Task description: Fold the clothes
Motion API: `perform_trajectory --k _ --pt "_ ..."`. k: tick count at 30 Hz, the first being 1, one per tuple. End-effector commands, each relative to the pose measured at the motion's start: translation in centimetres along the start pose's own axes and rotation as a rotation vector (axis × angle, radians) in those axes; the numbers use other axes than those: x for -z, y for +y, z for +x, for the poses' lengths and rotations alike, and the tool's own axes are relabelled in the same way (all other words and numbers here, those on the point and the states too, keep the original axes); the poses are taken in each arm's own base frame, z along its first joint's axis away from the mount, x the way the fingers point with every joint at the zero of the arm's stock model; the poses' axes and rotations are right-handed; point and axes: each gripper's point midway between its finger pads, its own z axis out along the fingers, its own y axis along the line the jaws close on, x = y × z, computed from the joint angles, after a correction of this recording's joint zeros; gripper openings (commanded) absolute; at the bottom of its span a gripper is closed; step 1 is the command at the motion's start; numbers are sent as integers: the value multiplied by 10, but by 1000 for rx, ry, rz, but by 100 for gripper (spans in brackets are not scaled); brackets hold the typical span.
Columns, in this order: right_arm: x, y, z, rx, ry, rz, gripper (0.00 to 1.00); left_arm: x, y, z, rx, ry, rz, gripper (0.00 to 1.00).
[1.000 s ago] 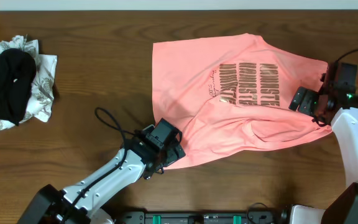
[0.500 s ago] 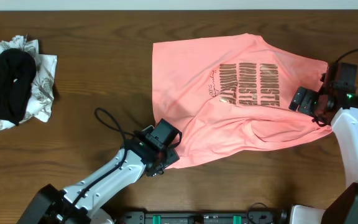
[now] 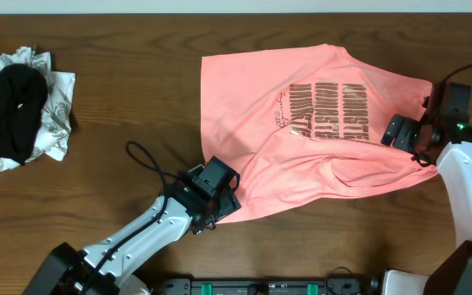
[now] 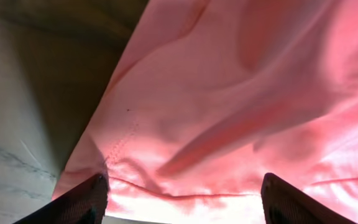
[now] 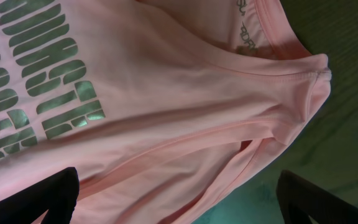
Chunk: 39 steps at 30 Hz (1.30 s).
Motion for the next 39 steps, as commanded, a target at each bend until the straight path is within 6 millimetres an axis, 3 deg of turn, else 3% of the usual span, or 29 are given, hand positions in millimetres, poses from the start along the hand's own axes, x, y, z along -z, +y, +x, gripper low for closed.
perform_trajectory --k 1,5,9,24,31,39 --pt "-3 -2 2 -16 8 15 99 8 -3 -11 -84 -9 -10 80" --pt "-3 -2 2 -16 7 15 99 24 -3 -18 -147 3 -44 80" --pt "-3 -2 2 -16 8 15 99 27 4 -18 -175 8 -84 80" --pt "-3 -2 2 -16 8 15 99 4 29 -10 -192 82 -215 86" --pt "-3 -2 2 -17 7 16 99 0 15 2 -182 151 -142 86" --pt "-3 -2 2 -16 7 16 99 -1 12 1 -184 148 -126 86"
